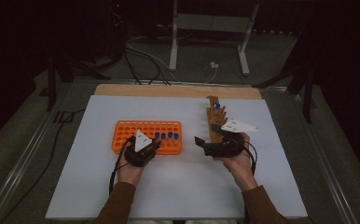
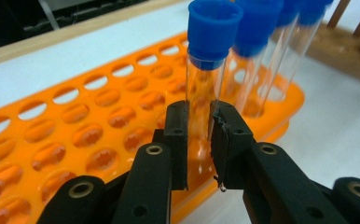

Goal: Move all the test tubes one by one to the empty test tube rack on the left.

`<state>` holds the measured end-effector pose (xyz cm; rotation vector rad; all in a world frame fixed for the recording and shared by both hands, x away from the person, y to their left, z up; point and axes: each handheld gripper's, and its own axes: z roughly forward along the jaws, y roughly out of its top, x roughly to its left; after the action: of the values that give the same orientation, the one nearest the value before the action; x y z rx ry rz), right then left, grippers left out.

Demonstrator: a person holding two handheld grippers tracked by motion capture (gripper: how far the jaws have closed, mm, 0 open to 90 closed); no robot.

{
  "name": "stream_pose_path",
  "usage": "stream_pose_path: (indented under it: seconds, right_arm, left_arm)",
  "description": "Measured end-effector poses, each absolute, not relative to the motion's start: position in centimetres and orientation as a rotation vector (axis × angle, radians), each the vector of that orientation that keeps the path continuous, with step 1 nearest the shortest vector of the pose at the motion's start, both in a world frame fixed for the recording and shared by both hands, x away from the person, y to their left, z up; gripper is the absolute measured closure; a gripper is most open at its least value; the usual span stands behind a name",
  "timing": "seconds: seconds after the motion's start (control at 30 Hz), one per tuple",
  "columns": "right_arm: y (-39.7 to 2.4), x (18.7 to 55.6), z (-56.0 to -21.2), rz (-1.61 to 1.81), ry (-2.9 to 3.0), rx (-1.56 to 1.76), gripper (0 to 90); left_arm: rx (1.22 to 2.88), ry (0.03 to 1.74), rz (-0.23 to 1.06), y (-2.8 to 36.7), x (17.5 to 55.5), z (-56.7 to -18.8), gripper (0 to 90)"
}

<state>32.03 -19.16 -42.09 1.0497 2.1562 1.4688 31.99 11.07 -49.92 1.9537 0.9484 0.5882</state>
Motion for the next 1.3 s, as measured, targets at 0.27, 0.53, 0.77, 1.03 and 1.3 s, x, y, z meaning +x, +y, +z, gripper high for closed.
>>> stream_pose_path:
  seconds: [0.27, 0.53, 0.77, 1.03, 1.3]
  right_arm:
    - [-19.3, 32.1, -42.0, 1.475, 2.152, 1.050, 15.6]
    - [-20.2, 32.7, -42.2, 1.437, 2.124, 1.076, 15.6]
    - [-20.7, 33.6, -42.2, 1.373, 2.106, 1.087, 15.7]
    - [-21.3, 35.2, -42.3, 1.316, 2.088, 1.121, 15.7]
    - [-21.8, 36.6, -42.5, 1.275, 2.086, 1.144, 15.7]
  left_arm:
    - [1.939, 0.964, 0.556, 11.5, 32.0, -49.7, 76.6]
    - [1.908, 0.956, 0.560, 12.0, 31.7, -49.2, 76.8]
    - [1.930, 0.946, 0.560, 11.8, 31.7, -49.3, 77.9]
    - [1.917, 0.960, 0.537, 12.3, 31.4, -49.1, 71.0]
    - [1.841, 0.977, 0.507, 14.1, 30.5, -47.9, 49.6]
